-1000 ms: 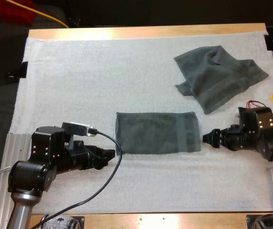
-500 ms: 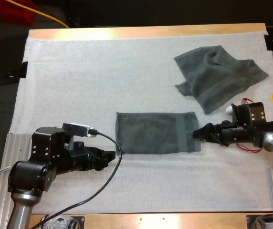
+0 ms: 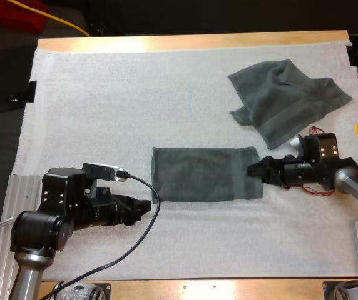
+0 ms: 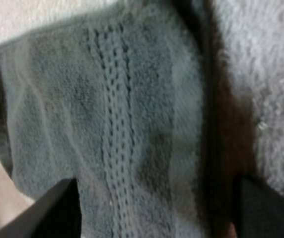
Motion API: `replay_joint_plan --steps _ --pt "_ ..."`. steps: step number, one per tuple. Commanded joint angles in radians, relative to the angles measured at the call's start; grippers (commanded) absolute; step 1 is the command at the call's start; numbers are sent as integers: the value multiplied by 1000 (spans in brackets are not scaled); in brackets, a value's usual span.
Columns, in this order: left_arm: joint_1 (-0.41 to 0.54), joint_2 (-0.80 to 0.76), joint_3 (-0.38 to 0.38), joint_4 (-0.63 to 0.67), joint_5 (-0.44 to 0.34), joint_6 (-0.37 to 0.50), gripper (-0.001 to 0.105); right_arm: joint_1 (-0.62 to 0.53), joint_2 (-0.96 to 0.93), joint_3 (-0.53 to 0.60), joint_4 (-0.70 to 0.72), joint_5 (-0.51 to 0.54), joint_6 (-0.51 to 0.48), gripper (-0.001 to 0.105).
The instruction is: Pick towel from pile, fold and stack
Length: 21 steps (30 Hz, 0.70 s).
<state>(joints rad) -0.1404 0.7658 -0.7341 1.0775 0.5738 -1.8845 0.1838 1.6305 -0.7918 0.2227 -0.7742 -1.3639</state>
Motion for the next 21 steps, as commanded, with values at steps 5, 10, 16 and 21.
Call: replay_joint_plan --steps 5,10,16,21 --pt "-4 -4 -8 6 7 5 65 44 24 -1 -1 -18 17 64" --pt "-4 -4 -8 11 30 5 65 64 24 -1 -1 -17 45 60" --pt "-4 -4 -8 11 53 5 65 79 24 -1 -1 -15 87 48" --pt "-4 -4 -8 22 57 5 65 80 24 -1 -1 17 123 32"
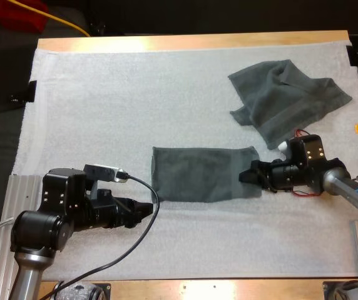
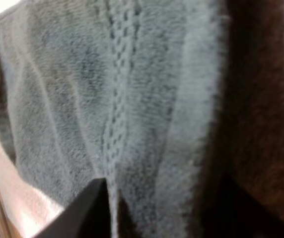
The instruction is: Pick towel from pile, fold and stack
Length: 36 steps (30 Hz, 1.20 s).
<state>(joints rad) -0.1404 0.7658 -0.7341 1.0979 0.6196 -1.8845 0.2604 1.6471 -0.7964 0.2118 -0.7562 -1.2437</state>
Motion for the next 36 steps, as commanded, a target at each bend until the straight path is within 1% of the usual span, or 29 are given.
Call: replay_joint_plan --steps 1,3,4,5,8,11,13,15,16,22,24,25,26,30,33,36 --pt "-4 -4 -8 3 15 5 65 3 7 4 10 -1 7 25" --pt "-4 -4 -8 5 37 5 65 3 7 4 10 -1 8 8" --pt "-4 -4 -8 5 45 5 65 3 7 4 10 -1 8 5" --pt "-4 -4 -8 5 60 5 65 3 7 4 10 -1 8 0" --pt "-4 -4 -8 5 77 3 65 3 -1 4 10 -1 8 2" --pt "-4 -4 -8 5 96 3 65 3 -29 4 23 38 -6 2" --pt "-4 -4 -8 5 104 3 65 3 -53 4 54 91 -27 2" --pt "-4 -4 -8 5 104 3 65 3 -93 4 116 162 -78 2" --pt "-4 -4 -8 5 104 3 65 3 -103 2 128 181 -91 2" --pt "-4 -4 -8 5 104 3 65 3 -183 -19 318 337 -215 2" --pt "-4 -4 -8 5 104 5 65 3 -205 -48 413 418 -274 2" --pt "-4 -4 -8 5 104 5 65 3 -210 -54 437 433 -289 2" --pt "-4 -4 -8 5 104 5 65 3 -220 -72 483 480 -316 2" --pt "-4 -4 -8 5 104 8 65 3 -252 -132 600 644 -372 2" --pt "-4 -4 -8 5 104 7 65 3 -270 -178 658 751 -403 2" --pt "-4 -4 -8 5 104 9 65 3 -278 -210 698 787 -416 2"
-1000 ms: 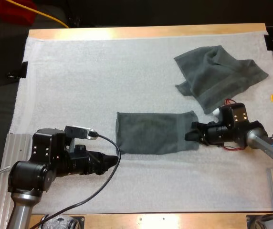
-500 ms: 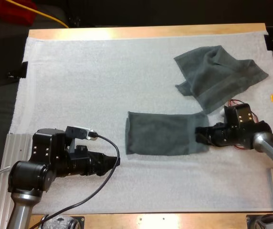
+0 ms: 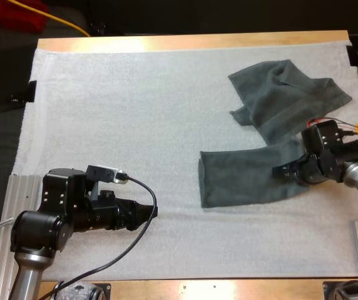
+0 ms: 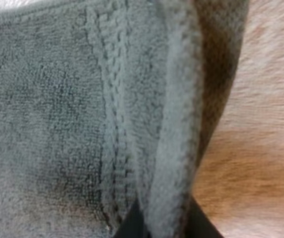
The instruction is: Pick towel from pile, fold and stack
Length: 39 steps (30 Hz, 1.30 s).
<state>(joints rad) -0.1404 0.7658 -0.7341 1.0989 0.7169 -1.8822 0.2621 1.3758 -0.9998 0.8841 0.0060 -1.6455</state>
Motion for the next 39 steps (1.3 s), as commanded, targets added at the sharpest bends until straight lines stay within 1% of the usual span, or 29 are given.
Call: replay_joint_plan --steps 1,5,10,15,16,18,20,22,24,27,31,35,39 --pt "-4 -4 -8 4 7 6 65 1 -7 -15 34 25 -14 2" --pt "-4 -4 -8 4 7 6 65 24 -7 -46 54 11 -9 2" --pt "-4 -4 -8 4 7 6 65 104 -7 -60 54 -28 26 2" --pt "-4 -4 -8 4 7 6 65 200 -5 -60 13 -85 105 3" --pt "-4 -4 -8 4 7 6 65 206 -5 -60 3 -93 112 3" --pt "-4 -4 -8 4 7 6 65 231 -5 -60 -37 -127 157 3" --pt "-4 -4 -8 4 7 6 65 244 -1 -60 -60 -147 191 3" --pt "-4 -4 -8 4 7 6 65 254 10 -60 -84 -187 220 3" --pt "-4 -4 -8 4 7 6 65 263 36 -60 -108 -250 254 3" --pt "-4 -4 -8 4 7 6 65 279 73 -60 -143 -298 282 3" --pt "-4 -4 -8 4 7 6 65 296 118 -60 -177 -311 311 3" --pt "-4 -4 -8 4 7 6 65 312 164 -60 -225 -356 344 3" --pt "-4 -4 -8 4 7 6 65 324 209 -60 -250 -381 353 3"
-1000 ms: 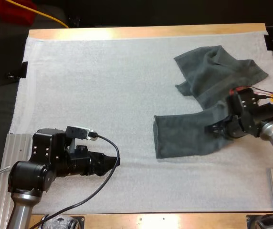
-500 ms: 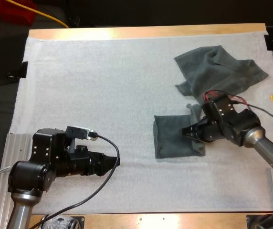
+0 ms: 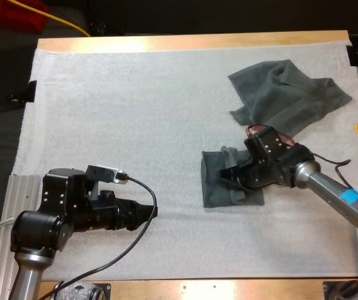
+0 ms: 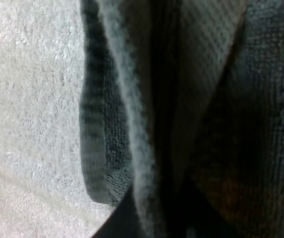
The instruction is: Pick towel from pile, fold and stack
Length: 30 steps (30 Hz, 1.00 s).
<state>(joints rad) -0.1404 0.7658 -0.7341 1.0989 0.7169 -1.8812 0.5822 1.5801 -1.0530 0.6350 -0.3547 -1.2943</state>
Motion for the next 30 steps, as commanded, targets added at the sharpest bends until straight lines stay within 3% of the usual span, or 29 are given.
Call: replay_joint_plan --steps 1,13,16,18,21,30 --pt "-4 -4 -8 4 7 5 65 6 11 -6 -4 -20 2 3" --pt "-4 -4 -8 4 7 5 65 10 102 -6 -77 -28 60 5" --pt "-4 -4 -8 4 7 5 65 10 103 -6 -86 -41 60 25" --pt "-4 -4 -8 4 7 5 65 10 103 -6 -101 -90 60 47" --pt "-4 -4 -8 4 7 5 65 10 103 -6 -137 -174 60 70" --pt "-4 -4 -8 0 7 5 65 53 88 -6 -168 -252 58 71"
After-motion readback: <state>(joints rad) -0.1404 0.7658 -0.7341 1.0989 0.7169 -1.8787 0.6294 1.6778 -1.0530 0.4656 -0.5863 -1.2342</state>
